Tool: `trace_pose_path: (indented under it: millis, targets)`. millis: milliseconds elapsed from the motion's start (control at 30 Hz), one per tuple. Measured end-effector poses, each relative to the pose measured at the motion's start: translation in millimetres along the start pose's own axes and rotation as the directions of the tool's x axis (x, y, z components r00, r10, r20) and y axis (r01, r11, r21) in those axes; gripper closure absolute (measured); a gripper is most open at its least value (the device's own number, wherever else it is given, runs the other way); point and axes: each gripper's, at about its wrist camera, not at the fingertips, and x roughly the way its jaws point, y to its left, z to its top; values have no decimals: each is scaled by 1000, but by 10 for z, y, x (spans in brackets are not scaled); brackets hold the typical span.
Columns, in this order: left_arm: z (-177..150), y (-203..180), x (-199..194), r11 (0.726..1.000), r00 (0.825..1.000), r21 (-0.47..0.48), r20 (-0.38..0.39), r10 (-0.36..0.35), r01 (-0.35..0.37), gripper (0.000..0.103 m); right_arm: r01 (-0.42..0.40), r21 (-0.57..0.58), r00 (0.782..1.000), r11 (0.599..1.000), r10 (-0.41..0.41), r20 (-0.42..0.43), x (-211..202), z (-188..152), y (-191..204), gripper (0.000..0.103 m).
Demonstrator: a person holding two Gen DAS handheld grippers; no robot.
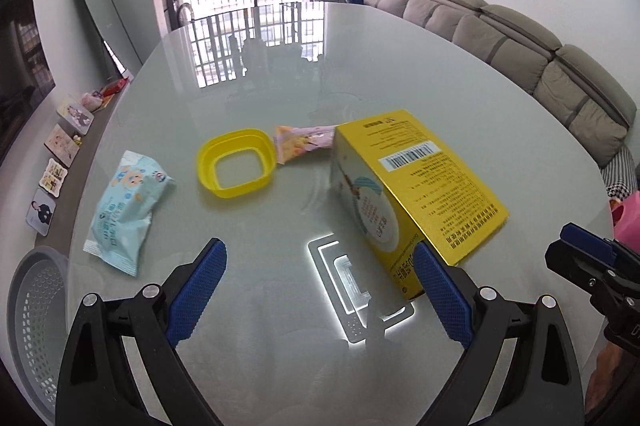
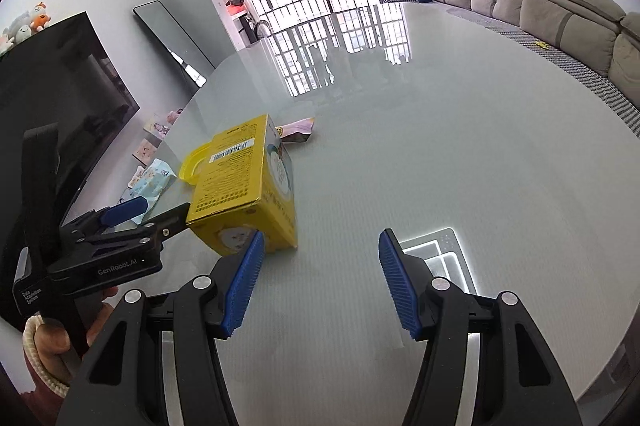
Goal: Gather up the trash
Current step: 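Move the right tool to the yellow box and close on it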
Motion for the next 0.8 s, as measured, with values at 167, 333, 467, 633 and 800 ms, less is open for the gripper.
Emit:
trace_pose_path:
  millis: [167, 333, 467, 633, 800]
  targets:
    - [6, -138, -14, 1000, 1000, 12, 13, -12, 11, 10, 12, 14, 1000, 1000, -12, 11, -90, -48, -69, 44]
    - [-12, 4, -72, 999, 999, -15, 28, 32, -31, 10, -11, -1, 1000, 1000, 11, 7, -47, -69, 0, 44]
    - [-29, 199, -127, 996, 997, -54, 32, 73, -71, 10, -45, -29, 999, 999, 45, -2, 34, 1, 142, 44]
    - [-59, 439, -215, 987, 990, -90, 40, 136, -132, 10, -52, -98, 998, 994, 50, -24, 172, 207, 400, 40]
    - [-129, 772, -259, 974, 981, -127, 30, 192, -186, 10, -61, -143, 996, 988, 51, -72, 355, 430, 571, 40]
